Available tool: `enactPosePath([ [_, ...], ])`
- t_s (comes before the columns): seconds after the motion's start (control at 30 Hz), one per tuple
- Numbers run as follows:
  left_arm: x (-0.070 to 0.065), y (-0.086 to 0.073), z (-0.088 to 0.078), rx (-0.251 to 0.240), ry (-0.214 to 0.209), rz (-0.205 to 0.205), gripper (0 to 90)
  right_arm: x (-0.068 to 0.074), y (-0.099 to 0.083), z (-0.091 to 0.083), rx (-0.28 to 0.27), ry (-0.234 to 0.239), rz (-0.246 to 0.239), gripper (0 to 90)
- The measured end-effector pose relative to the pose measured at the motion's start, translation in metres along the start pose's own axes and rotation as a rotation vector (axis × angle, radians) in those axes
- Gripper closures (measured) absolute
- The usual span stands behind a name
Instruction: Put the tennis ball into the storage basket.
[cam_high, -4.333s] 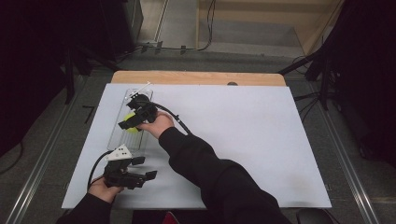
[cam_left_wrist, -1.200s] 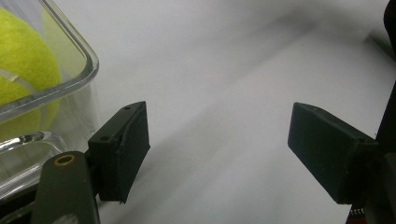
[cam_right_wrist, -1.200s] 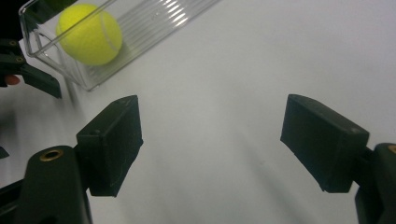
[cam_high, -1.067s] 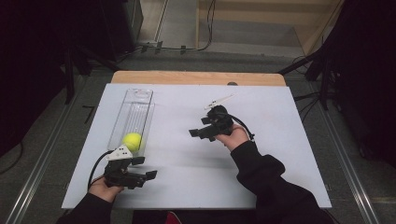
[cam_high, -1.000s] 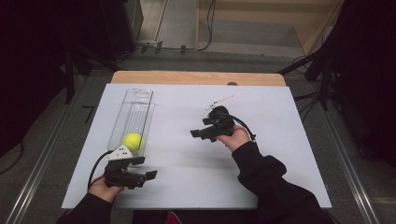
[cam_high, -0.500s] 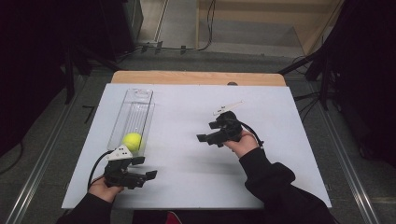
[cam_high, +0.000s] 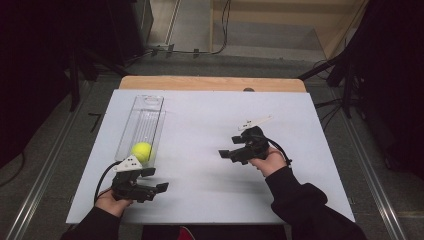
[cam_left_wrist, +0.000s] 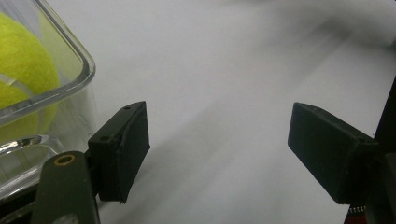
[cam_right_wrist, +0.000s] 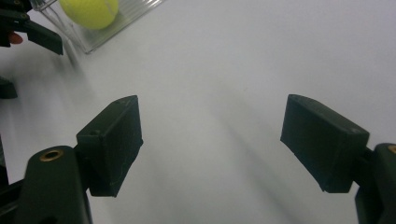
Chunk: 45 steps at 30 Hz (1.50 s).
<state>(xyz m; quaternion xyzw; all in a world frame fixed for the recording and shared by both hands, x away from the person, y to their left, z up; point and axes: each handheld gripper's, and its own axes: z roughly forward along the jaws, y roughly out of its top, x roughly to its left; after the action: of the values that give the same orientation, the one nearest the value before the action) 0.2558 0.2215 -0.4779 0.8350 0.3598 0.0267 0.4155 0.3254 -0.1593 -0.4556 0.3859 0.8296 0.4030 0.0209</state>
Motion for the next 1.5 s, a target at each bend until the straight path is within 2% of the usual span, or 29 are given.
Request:
enactPosePath([
  [0.4,0.0,0.0,0.0,0.0,0.003,0.0,21.2,-0.001,-0.018,-0.011,-0.004,-0.011,0.005,18.6],
  [0.97,0.0,0.0,0.001,0.004,0.003,-0.002,21.1,-0.011,-0.051,-0.036,-0.012,-0.037,0.056,18.5],
  [1.13,0.0,0.0,0.001,0.003,0.003,-0.003,21.2,-0.013,-0.062,-0.039,-0.005,-0.054,0.068,18.5],
  [1.5,0.0,0.001,0.001,0.005,0.0,-0.008,21.1,-0.014,-0.08,-0.043,0.006,-0.043,0.093,18.5],
])
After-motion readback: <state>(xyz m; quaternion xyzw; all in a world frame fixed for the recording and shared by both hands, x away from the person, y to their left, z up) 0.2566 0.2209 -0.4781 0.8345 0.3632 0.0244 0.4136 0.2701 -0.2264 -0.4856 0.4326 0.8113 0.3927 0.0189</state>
